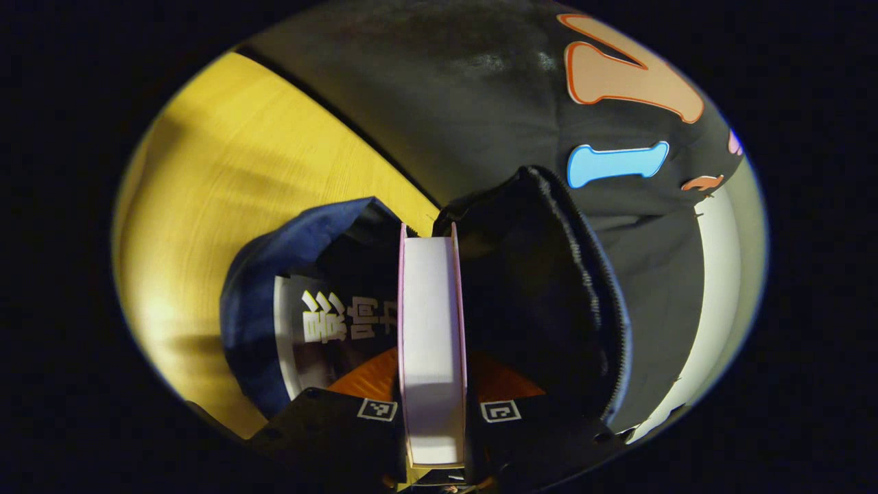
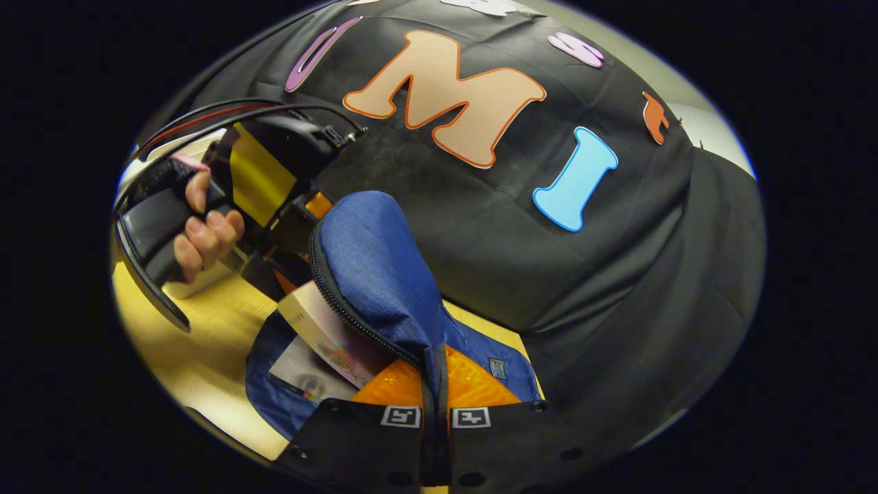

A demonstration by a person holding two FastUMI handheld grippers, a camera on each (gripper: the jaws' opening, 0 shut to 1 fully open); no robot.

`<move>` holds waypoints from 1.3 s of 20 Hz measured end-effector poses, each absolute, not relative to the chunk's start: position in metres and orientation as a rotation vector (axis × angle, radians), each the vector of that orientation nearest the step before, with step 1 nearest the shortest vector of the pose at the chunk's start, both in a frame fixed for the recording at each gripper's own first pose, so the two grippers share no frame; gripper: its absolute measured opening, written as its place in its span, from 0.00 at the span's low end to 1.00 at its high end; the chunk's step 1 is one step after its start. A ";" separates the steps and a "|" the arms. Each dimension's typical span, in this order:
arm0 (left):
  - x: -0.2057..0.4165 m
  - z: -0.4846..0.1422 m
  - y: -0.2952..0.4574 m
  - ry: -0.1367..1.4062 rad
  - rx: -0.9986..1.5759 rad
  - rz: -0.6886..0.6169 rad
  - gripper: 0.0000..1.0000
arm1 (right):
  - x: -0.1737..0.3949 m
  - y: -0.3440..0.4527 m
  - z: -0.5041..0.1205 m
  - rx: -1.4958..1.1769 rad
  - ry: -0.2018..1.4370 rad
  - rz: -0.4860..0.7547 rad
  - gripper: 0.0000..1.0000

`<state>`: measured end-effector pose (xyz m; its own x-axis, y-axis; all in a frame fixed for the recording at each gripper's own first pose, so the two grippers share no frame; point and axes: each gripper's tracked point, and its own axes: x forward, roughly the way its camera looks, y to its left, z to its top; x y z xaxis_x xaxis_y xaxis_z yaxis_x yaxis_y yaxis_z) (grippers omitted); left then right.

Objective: Open the schoolbag, grab two books from the bookshelf and put them into the schoolbag.

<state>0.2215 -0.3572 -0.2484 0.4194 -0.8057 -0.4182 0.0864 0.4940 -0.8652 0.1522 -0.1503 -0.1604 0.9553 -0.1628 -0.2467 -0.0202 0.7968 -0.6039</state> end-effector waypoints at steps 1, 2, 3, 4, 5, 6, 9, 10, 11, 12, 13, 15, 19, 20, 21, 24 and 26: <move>0.221 -0.254 -0.362 0.984 -0.900 -0.665 0.30 | 0.152 -0.149 -0.162 -0.651 0.296 -0.074 0.06; 0.221 -0.259 -0.366 0.990 -0.911 -0.666 0.30 | 0.152 -0.147 -0.162 -0.656 0.296 -0.072 0.06; 0.220 -0.264 -0.372 0.995 -0.923 -0.671 0.30 | 0.151 -0.149 -0.163 -0.660 0.298 -0.074 0.06; 0.220 -0.271 -0.379 1.006 -0.940 -0.668 0.31 | 0.151 -0.150 -0.163 -0.655 0.300 -0.078 0.03; 0.219 -0.277 -0.383 1.015 -0.950 -0.664 0.31 | 0.151 -0.153 -0.163 -0.650 0.303 -0.084 0.03; 0.219 -0.281 -0.387 1.019 -0.962 -0.659 0.32 | 0.152 -0.154 -0.162 -0.648 0.303 -0.088 0.03; 0.220 -0.282 -0.388 1.014 -0.943 -0.653 0.33 | 0.152 -0.154 -0.163 -0.652 0.303 -0.083 0.00; 0.220 -0.282 -0.387 1.010 -0.909 -0.643 0.34 | 0.151 -0.154 -0.163 -0.649 0.305 -0.081 0.03; 0.220 -0.285 -0.381 1.006 -0.850 -0.624 0.37 | 0.151 -0.155 -0.165 -0.641 0.309 -0.080 0.03; 0.221 -0.291 -0.372 0.994 -0.784 -0.593 0.41 | 0.150 -0.157 -0.165 -0.629 0.311 -0.079 0.00; 0.220 -0.286 -0.364 0.981 -0.759 -0.593 0.51 | 0.150 -0.158 -0.165 -0.619 0.313 -0.078 0.00; 0.217 -0.277 -0.349 0.954 -0.726 -0.565 0.72 | 0.149 -0.157 -0.164 -0.608 0.311 -0.074 0.00; 0.203 -0.257 -0.311 0.899 -0.635 -0.501 0.85 | 0.144 -0.152 -0.170 -0.596 0.327 -0.038 0.05; 0.199 -0.251 -0.302 0.886 -0.618 -0.483 0.91 | 0.144 -0.149 -0.171 -0.584 0.332 -0.025 0.02; 0.193 -0.245 -0.295 0.879 -0.605 -0.474 0.91 | 0.143 -0.150 -0.174 -0.575 0.338 -0.020 0.02; 0.170 -0.234 -0.276 0.882 -0.543 -0.443 0.91 | 0.137 -0.144 -0.179 -0.542 0.359 0.009 0.27; 0.157 -0.233 -0.264 0.881 -0.489 -0.436 0.91 | 0.128 -0.138 -0.182 -0.526 0.368 0.030 0.51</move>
